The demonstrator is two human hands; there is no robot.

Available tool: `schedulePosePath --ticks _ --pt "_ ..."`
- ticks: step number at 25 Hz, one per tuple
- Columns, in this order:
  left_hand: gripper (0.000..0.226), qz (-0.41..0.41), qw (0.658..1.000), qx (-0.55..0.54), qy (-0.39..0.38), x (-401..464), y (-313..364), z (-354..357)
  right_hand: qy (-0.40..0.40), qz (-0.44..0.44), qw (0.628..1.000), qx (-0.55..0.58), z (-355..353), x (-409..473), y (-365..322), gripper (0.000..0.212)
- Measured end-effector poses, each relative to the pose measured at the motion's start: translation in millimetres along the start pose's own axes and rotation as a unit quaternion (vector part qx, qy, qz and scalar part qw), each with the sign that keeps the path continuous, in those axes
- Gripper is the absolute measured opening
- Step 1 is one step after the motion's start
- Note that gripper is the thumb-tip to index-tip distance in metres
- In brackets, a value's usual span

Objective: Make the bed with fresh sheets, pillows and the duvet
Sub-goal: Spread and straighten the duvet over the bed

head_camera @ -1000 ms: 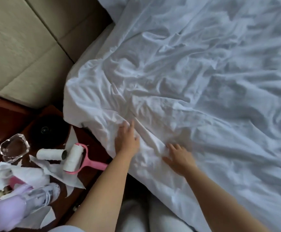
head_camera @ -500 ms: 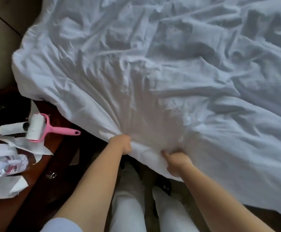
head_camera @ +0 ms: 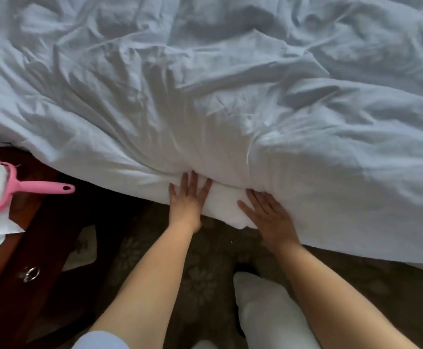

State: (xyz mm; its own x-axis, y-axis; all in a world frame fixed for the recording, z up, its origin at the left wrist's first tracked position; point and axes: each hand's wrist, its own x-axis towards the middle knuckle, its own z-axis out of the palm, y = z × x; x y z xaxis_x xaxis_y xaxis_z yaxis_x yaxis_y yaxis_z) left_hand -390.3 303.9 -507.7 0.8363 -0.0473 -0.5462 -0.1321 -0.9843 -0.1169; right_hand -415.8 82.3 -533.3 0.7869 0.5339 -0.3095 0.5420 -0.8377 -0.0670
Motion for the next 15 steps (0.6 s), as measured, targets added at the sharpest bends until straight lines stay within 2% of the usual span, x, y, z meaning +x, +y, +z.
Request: schedulePosePath --ticks 2,4,6,7,9,11,12,15 --pt "0.11 -0.015 0.997 0.05 0.056 17.3 5.6 24.0 0.13 -0.003 0.99 -0.048 37.5 11.4 8.4 0.112" --pt "0.111 -0.029 0.986 0.091 0.138 35.7 3.3 51.7 0.229 -0.02 0.963 -0.141 56.5 27.0 15.0 0.087" --pt "0.118 -0.015 0.962 0.095 0.254 53.2 -4.0 77.4 0.314 -0.02 0.92 -0.233 72.0 40.9 21.7 0.06" --pt "0.112 -0.001 0.94 0.099 0.326 63.3 -6.0 87.0 0.345 -0.016 0.904 -0.252 77.3 46.7 25.8 0.047" --pt "0.077 0.025 0.887 0.115 0.446 81.1 -10.8 92.4 0.388 -0.022 0.88 -0.272 81.2 57.0 33.6 0.039" --pt "0.057 0.041 0.851 0.129 0.508 90.7 -15.5 96.2 0.435 -0.034 0.846 -0.307 84.4 59.8 36.2 0.033" --pt "0.052 0.061 0.834 0.142 0.529 93.6 -20.1 92.9 0.447 -0.035 0.841 -0.303 82.9 61.2 35.8 0.028" --pt "0.047 0.134 0.799 0.148 0.568 81.3 -31.7 71.8 0.403 0.018 0.883 -0.24 67.5 54.0 20.1 0.014"
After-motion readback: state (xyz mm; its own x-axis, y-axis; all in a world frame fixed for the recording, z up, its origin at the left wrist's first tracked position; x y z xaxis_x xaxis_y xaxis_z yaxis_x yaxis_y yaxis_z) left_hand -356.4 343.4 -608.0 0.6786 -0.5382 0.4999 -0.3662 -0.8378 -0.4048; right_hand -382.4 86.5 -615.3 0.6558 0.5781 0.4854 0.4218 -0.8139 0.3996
